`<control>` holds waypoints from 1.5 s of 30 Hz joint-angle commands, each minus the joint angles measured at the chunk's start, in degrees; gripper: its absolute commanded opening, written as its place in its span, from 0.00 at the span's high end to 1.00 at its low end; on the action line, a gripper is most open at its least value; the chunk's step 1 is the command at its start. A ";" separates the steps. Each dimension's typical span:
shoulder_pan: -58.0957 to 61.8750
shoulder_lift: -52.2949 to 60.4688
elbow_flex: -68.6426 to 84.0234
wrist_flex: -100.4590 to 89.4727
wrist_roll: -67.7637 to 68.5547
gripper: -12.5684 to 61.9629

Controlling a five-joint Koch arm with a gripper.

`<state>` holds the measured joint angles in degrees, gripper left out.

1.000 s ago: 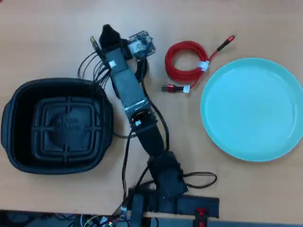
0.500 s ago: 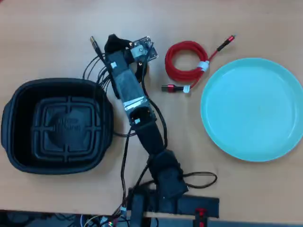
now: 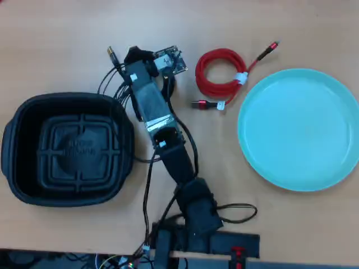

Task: Put a black charging cable in a black bowl and put a red charging cable in a green bowl

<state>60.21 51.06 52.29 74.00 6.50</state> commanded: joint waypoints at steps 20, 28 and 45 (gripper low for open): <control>-2.99 0.79 -7.03 12.48 0.62 0.42; -5.80 -0.44 -7.12 10.11 0.97 0.75; -9.40 -3.16 -5.80 17.40 1.32 0.92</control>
<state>50.10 48.87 46.32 84.29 6.50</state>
